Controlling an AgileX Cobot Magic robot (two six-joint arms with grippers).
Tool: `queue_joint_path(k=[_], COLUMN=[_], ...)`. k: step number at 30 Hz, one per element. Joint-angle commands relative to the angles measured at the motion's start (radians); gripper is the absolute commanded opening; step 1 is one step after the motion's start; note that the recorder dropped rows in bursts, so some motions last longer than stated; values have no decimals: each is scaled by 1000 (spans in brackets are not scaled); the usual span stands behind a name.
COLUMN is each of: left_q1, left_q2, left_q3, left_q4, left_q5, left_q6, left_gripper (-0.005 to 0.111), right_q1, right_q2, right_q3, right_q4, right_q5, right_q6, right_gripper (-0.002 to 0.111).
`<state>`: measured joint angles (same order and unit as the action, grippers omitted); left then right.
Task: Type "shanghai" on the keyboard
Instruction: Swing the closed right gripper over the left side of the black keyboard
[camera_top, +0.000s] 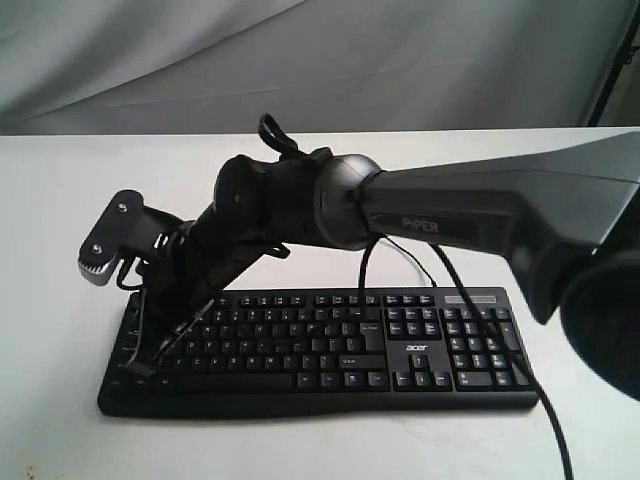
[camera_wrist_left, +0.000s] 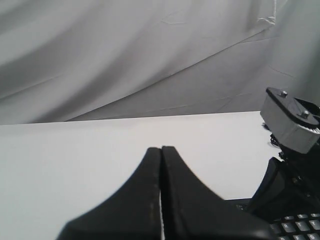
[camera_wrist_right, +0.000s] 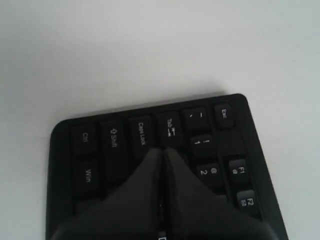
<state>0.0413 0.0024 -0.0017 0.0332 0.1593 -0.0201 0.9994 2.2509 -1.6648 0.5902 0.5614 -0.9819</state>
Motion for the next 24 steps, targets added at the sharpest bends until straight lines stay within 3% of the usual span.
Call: queue_joint_path(k=[1, 24], left_q1=[-6, -6], left_q2=[-2, -2], left_q3=[2, 2], left_q4=[0, 0], left_q5=[-6, -6], left_q6=[-3, -3], left_gripper=[0, 0], right_q1=[0, 0], right_q2=[5, 60], right_q3=[-12, -12], right_q4=[-88, -95], right_q5=[54, 60], right_q6=[80, 79], right_gripper=[0, 0])
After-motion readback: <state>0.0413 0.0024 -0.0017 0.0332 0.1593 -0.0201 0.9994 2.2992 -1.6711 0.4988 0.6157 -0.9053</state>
